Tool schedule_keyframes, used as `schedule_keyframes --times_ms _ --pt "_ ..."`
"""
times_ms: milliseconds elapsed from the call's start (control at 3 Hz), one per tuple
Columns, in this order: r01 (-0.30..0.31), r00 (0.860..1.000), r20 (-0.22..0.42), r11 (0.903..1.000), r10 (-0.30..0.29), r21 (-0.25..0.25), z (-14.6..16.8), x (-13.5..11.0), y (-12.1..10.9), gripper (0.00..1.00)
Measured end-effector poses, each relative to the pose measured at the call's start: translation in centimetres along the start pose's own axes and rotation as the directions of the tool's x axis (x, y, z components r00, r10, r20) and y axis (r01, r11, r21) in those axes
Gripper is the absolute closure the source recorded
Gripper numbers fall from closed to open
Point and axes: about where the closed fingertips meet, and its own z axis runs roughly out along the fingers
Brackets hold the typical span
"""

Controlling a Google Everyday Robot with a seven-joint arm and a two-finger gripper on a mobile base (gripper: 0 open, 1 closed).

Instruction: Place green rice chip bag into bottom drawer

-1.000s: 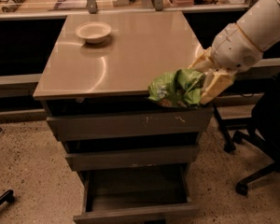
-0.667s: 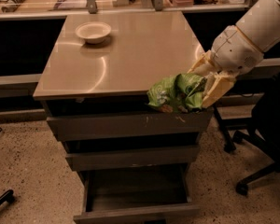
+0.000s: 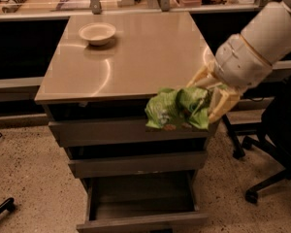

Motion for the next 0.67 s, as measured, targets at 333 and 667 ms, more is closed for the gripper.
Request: schedule_keyframes --times_ms 333,667 --pt "0.083 0.996 0.043 0.9966 -0.082 -0.006 3.3 1.1 4.8 1.0" --pt "0.113 0.993 0.044 0.9934 -0.111 -0.022 4.0 1.8 6.3 1.0"
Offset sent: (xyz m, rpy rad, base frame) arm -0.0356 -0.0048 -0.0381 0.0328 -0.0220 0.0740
